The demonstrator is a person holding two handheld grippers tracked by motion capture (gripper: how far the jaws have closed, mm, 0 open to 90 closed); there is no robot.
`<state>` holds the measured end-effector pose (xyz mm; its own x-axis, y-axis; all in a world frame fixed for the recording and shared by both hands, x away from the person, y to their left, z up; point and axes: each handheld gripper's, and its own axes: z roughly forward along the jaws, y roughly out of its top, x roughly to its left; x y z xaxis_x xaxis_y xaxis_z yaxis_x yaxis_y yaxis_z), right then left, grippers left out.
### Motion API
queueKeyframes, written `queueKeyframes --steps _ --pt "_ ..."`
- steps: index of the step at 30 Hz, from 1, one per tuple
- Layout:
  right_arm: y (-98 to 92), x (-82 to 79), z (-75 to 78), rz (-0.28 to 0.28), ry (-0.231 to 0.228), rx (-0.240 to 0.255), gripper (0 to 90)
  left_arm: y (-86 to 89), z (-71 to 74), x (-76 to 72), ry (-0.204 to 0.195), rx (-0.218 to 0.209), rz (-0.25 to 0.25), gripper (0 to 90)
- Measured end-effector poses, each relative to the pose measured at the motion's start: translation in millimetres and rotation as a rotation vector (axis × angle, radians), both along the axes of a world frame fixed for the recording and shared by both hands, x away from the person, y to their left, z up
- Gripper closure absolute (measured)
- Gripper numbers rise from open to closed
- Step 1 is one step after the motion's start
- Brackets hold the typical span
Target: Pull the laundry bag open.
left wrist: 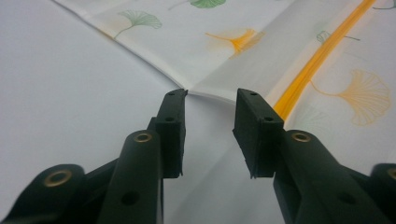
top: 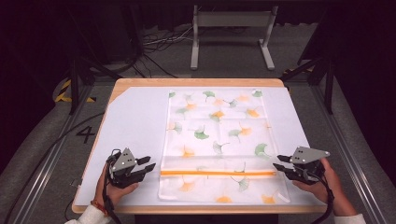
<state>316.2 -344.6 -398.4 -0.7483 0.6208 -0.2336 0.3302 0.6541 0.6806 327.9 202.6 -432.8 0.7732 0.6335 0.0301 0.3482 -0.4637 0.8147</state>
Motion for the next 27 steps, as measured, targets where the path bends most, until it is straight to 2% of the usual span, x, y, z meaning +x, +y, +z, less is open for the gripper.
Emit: queueKeyframes --steps 3,7,14,19,22,25,27 --pt "0.1 2.3 0.0 -0.007 -0.021 0.006 61.0 0.1 0.5 1.8 -0.015 0.005 0.016 60.4" --pt "0.0 6.5 0.5 -0.037 -0.063 0.030 51.9 1.2 0.8 6.5 -0.033 0.021 0.053 51.7" --pt "-2.8 12.7 -0.3 -0.079 -0.098 0.038 41.7 4.6 1.9 14.7 -0.056 0.033 0.093 41.4" --pt "-8.8 18.3 -2.1 -0.113 -0.118 0.062 35.6 8.6 2.4 20.0 -0.080 0.028 0.121 33.0" --pt "-15.7 22.6 -3.2 -0.154 -0.144 0.087 31.2 13.9 2.3 23.9 -0.094 0.020 0.138 29.7" --pt "-20.5 25.5 -4.3 -0.177 -0.153 0.094 29.3 16.2 1.9 26.0 -0.099 0.025 0.147 26.8" --pt "-26.4 27.8 -6.5 -0.209 -0.155 0.109 27.7 19.2 0.8 27.0 -0.103 0.014 0.155 23.1"
